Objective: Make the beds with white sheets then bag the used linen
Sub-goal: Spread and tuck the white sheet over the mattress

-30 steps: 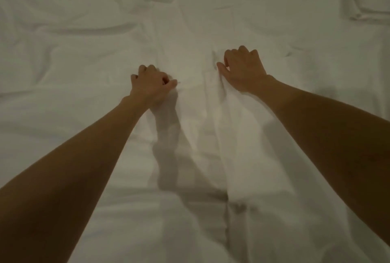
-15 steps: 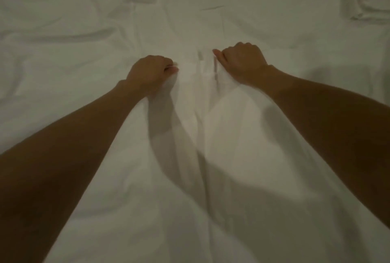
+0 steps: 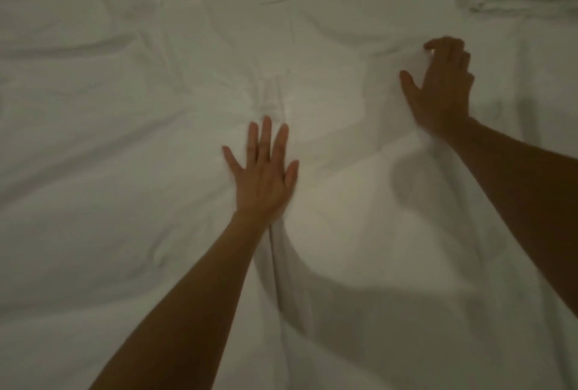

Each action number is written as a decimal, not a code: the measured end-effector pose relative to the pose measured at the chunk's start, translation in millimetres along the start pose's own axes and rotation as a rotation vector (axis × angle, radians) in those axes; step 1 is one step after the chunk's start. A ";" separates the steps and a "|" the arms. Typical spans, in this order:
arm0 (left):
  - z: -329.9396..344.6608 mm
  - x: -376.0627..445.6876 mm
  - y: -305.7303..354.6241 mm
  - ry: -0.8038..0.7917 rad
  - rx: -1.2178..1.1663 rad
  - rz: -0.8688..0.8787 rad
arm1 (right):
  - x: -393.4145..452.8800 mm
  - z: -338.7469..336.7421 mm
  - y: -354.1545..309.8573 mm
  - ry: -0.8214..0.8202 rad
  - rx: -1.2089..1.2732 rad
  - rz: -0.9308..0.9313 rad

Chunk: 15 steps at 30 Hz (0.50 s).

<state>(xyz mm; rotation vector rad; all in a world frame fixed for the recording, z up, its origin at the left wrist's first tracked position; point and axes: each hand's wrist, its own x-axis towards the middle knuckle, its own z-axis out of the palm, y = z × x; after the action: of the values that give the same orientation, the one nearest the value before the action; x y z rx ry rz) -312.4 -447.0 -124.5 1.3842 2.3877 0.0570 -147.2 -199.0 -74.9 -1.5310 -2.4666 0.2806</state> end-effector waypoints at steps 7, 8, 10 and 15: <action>-10.2 -29.8 14.5 -0.042 -0.041 -0.106 | -89.2 -35.5 47.4 -0.257 0.364 0.546; -0.6 -52.0 14.3 -0.039 -0.037 -0.108 | -105.5 -38.7 49.2 -0.256 0.394 0.583; 17.5 -100.8 15.0 -0.011 -0.026 -0.093 | -140.0 -43.2 51.2 -0.248 0.419 0.628; 39.8 -181.1 19.6 -0.127 0.006 -0.078 | -203.3 -56.8 58.5 -0.365 0.387 0.666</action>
<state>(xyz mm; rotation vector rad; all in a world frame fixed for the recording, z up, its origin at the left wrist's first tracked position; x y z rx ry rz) -202.3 -595.9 -102.5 1.2563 2.3349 -0.0571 6.7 -353.5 -54.9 -2.1966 -1.8566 1.1587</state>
